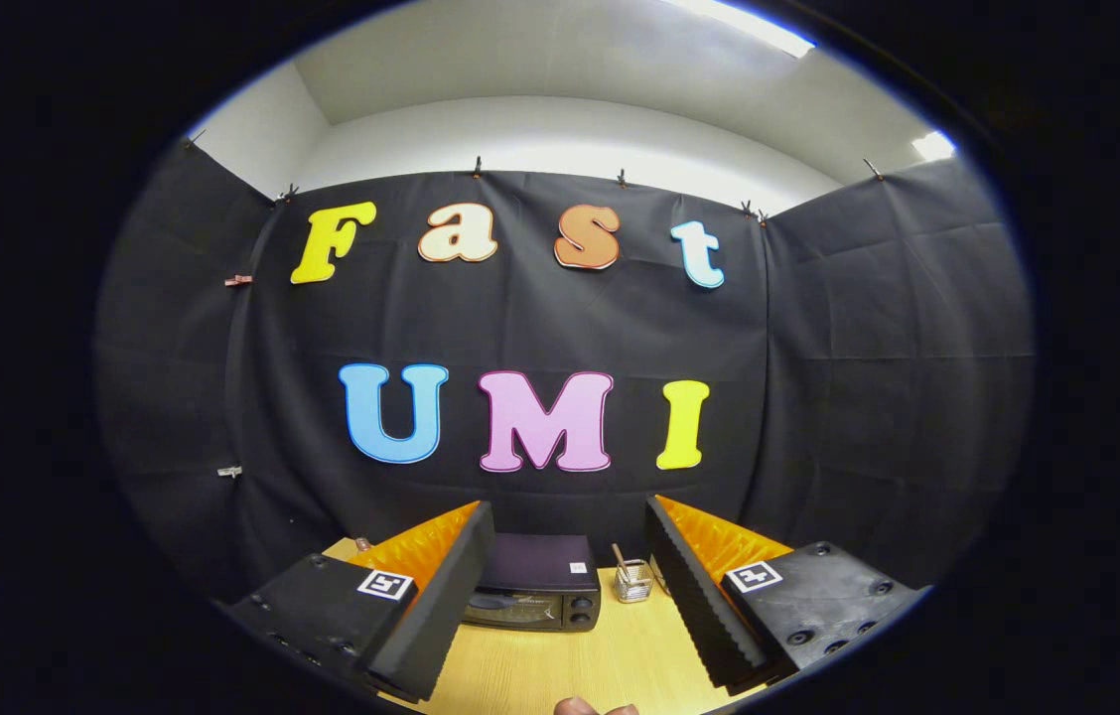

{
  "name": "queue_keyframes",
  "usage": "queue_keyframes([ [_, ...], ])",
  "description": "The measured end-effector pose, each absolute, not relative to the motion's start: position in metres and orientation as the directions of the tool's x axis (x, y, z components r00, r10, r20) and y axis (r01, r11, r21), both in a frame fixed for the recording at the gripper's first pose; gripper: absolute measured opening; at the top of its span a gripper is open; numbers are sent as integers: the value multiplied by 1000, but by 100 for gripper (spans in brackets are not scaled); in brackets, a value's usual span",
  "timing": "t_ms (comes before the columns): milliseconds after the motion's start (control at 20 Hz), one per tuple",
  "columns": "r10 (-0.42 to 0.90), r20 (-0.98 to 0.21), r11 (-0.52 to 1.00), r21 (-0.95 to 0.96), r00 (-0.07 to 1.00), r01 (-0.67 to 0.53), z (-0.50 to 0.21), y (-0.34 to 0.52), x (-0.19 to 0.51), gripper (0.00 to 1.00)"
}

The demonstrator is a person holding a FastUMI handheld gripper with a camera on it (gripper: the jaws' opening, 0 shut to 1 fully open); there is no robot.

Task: Open the toaster oven, put the food inside, and close the toaster oven door.

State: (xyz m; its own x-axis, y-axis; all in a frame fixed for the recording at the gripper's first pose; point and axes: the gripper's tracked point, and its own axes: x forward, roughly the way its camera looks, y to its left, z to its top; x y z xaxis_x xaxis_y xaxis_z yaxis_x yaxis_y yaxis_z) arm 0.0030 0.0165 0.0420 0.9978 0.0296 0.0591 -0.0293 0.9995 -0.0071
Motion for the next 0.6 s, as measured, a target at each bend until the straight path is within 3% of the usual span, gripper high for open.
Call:
queue_keyframes([
  [600,31,57,999,-5,998,-31,40,11,7,98],
])
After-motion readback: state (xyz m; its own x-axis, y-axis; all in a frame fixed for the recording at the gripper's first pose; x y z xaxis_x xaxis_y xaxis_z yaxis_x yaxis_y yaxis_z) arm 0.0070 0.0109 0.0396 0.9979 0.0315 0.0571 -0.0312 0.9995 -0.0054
